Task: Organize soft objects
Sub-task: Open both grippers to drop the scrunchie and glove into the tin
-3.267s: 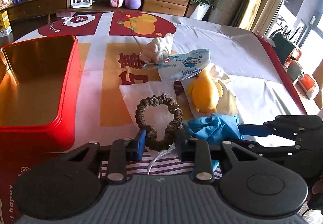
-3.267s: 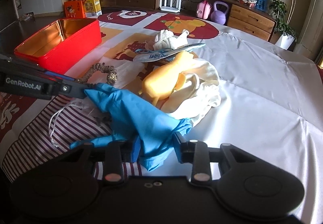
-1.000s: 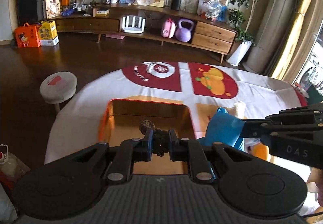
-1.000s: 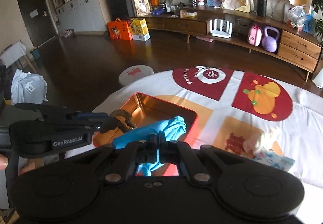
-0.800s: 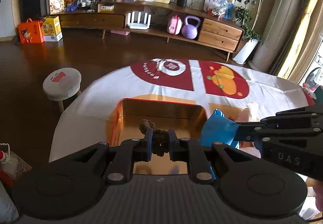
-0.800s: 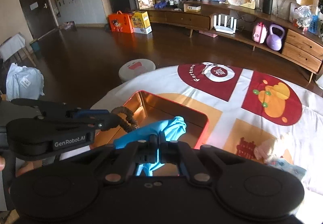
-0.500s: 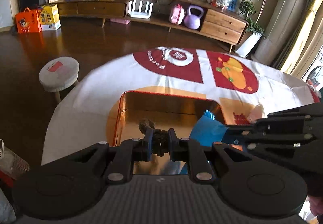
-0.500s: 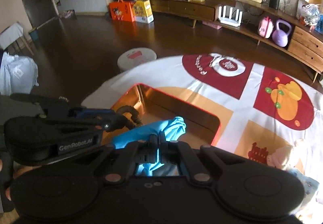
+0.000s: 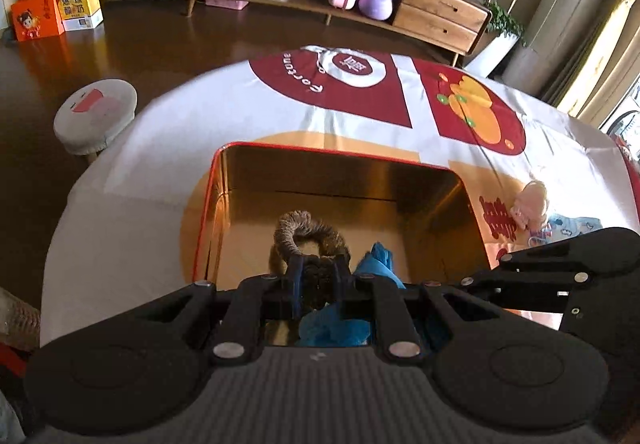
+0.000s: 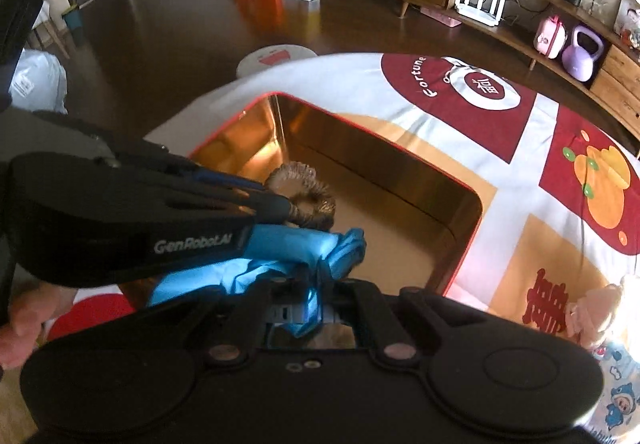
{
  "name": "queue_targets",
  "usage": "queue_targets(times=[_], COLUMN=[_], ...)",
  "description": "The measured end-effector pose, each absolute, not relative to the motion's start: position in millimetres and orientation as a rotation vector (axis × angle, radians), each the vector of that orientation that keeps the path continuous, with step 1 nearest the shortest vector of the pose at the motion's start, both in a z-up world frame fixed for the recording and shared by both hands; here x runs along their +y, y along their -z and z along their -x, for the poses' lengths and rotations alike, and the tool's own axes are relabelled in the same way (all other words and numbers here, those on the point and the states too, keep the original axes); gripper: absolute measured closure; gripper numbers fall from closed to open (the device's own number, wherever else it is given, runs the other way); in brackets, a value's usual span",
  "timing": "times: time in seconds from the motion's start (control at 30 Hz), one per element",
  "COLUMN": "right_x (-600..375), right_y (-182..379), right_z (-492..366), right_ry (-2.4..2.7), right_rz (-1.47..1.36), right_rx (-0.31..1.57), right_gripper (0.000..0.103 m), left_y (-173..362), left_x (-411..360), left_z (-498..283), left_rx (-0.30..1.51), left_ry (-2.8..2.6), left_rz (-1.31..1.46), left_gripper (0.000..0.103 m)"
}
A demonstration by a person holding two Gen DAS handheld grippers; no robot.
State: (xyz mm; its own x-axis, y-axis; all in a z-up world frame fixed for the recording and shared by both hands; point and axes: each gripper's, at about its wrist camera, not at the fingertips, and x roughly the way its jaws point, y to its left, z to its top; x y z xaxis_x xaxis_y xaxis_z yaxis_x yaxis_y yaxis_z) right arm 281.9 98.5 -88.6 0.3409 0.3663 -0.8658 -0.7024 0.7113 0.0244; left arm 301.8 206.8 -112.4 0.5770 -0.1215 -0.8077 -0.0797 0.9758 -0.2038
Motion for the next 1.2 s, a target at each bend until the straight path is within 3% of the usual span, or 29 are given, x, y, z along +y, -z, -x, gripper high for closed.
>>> queue_targets(times=[0.6,0.7,0.83,1.03,1.2], right_x=[95,92,87,77,66], right_y=[88,83,76,62,47], right_z=[-279,-276,-274,-269,-259], right_ry=[-0.744,-0.752,-0.755,-0.767,-0.778], right_rz=[0.379,0.368,0.349,0.311,0.280], right_rx=[1.011,1.005,0.994,0.982,0.955], right_gripper=[0.073,0.069,0.062,0.054,0.039], left_y=[125,121,115,103,89], left_x=[211,211,213,216,213], left_z=[-302,-299,-293,-283,-273], left_rx=[0.995,0.990,0.964,0.938,0.914], left_ry=[0.005,0.004,-0.006,-0.019,-0.014], left_rz=[0.247,0.254,0.259,0.265,0.258], left_gripper=[0.084,0.078,0.039,0.038,0.038])
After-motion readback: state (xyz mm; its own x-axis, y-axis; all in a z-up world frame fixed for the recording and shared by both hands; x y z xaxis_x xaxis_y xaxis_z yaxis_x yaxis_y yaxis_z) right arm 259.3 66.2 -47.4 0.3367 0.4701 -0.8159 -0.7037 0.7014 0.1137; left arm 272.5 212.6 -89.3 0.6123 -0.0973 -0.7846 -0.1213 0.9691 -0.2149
